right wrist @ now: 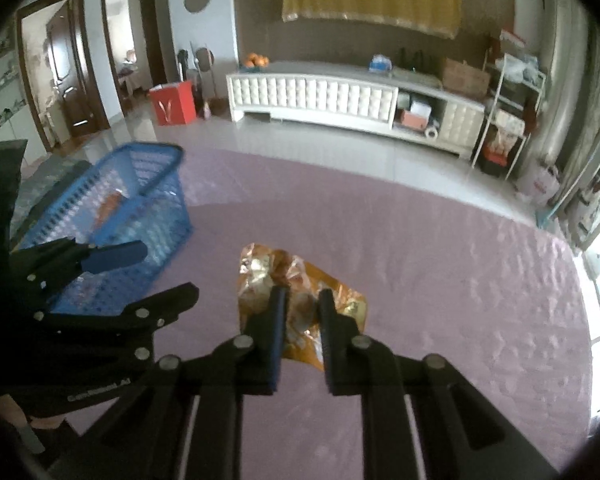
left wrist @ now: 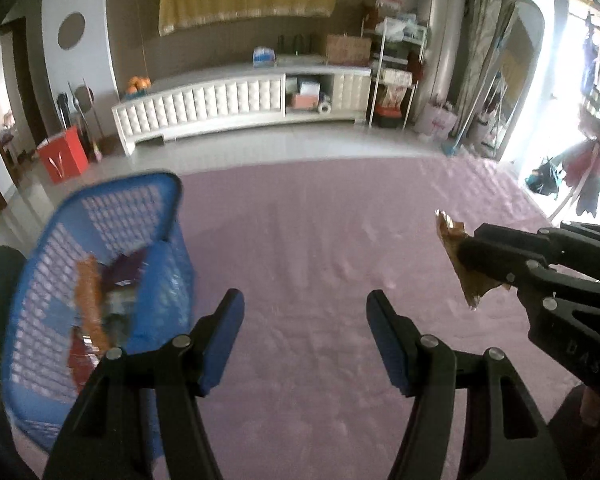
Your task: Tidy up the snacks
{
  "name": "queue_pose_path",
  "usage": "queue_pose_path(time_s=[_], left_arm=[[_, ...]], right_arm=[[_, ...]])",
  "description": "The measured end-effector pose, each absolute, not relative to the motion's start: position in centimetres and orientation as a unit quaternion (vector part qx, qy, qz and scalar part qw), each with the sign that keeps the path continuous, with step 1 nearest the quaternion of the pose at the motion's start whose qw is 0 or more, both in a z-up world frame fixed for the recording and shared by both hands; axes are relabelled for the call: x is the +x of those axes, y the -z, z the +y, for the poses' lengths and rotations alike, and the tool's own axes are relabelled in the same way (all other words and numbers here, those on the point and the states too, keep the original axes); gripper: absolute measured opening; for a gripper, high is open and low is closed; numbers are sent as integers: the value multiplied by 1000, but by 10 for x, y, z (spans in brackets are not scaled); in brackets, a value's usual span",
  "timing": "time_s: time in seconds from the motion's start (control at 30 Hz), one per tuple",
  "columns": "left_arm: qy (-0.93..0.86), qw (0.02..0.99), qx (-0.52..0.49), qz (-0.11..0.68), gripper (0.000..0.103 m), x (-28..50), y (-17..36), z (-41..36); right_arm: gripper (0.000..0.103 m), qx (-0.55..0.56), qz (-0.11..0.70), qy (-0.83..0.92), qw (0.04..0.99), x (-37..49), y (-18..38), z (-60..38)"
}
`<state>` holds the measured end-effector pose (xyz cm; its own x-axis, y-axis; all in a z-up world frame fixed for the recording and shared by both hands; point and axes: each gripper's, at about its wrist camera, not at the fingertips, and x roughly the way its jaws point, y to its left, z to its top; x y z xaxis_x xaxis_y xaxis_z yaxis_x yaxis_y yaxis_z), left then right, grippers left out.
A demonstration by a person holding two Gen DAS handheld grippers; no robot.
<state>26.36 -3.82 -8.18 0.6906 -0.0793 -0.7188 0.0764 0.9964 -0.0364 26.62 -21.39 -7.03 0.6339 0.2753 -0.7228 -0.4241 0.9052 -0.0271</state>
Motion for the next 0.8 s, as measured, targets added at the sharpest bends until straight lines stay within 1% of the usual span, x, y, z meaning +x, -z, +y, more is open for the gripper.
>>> queue_pose_path(time_s=[0.2,0.37,0.4,0.43,0.8], left_arm=[[29,931,-8,364,61,231,51,-9],[13,937,-11,350,61,211,33,19],[8,938,-12,347,61,206,30,25],[3,939,-12,344,61,202,27,33],[-59,938,-32,341,61,171,28,118]], right_arm=[[19,-113,349,-213,906,237,37,-193],[19,-119,334,-236,905,221,27,-166],[14,-122,331,-241,904,217,26,-159],[5,-124,328,-248,903,214,24,-152],[4,-144,323,-319,879,205,28,-66]])
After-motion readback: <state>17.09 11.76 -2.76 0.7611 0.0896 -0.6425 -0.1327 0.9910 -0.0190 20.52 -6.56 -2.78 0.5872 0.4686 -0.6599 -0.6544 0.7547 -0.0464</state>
